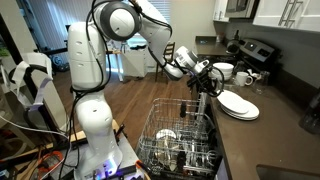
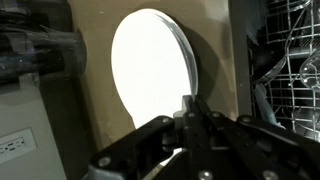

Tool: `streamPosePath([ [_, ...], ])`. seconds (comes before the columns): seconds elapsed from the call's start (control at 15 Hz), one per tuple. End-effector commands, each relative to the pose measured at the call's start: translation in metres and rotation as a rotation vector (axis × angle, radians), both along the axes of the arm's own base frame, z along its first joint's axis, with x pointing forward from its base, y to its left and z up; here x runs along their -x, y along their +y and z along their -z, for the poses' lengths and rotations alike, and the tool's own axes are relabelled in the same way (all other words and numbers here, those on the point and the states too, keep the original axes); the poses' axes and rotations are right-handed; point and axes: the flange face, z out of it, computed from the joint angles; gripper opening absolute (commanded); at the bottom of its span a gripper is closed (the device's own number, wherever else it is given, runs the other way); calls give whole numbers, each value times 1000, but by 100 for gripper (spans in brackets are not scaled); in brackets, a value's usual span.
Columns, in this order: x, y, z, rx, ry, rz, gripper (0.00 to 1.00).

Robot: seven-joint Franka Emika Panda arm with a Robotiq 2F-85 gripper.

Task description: Take the top white plate and put it in the dishwasher

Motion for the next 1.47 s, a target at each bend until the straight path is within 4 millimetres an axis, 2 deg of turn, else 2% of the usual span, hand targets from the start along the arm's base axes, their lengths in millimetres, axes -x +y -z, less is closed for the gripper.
streamPosePath([
  [0.0,-1,2,5,-57,4,-18,5],
  [0.27,-5,6,20,-106,8,-53,5],
  [0.67,-5,-8,25,-118,9,-46,6],
  [0.73,-4,-8,25,-117,10,-43,26],
  [0.87,-3,-7,22,-119,11,-43,33],
  [1.13,-2,-2,20,-164,36,-30,58],
  [1.4,-2,10,8,-223,58,-45,84],
])
